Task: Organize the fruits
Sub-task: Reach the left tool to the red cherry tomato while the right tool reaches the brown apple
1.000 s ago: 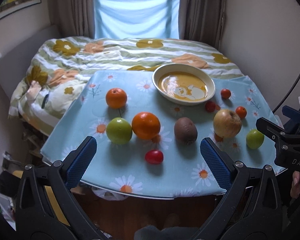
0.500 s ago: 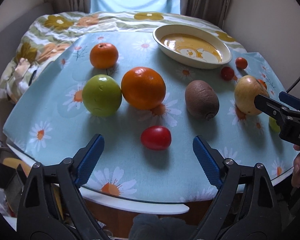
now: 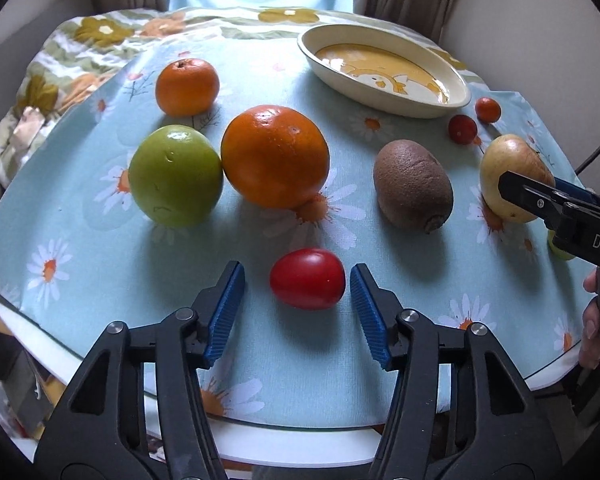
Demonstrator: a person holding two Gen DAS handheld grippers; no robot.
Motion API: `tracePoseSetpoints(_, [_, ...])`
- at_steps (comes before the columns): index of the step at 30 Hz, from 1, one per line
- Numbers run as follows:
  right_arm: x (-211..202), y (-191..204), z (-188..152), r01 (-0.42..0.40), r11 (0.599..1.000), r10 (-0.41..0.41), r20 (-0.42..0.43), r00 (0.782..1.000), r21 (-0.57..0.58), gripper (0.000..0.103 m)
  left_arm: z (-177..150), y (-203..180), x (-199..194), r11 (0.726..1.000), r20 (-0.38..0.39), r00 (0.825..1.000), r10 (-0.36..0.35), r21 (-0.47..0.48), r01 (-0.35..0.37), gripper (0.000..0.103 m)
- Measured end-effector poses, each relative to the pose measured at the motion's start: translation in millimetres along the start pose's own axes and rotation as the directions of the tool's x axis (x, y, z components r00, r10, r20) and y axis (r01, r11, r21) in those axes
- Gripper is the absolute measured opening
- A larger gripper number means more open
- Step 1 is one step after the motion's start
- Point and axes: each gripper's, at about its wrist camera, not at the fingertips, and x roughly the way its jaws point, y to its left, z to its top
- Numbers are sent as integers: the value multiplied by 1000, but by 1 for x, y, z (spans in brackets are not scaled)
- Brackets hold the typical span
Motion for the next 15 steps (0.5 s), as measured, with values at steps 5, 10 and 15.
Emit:
tracePoseSetpoints(5, [6,0,4,-4,1000,4,-15,1000,13,93,1,0,-1,1000,-4,1000,11,21,-11,48])
tracePoseSetpoints(10, [10,1,5,-14,1000,14,-28,999,17,84,-1,-1,-2,1000,-2,1000,12,29,-12,41])
tracePoseSetpoints(15, [13,2,7,-13,1000,14,-38,999,21,81,-2,1,-4,1000,-3,1000,4,13,-4,41])
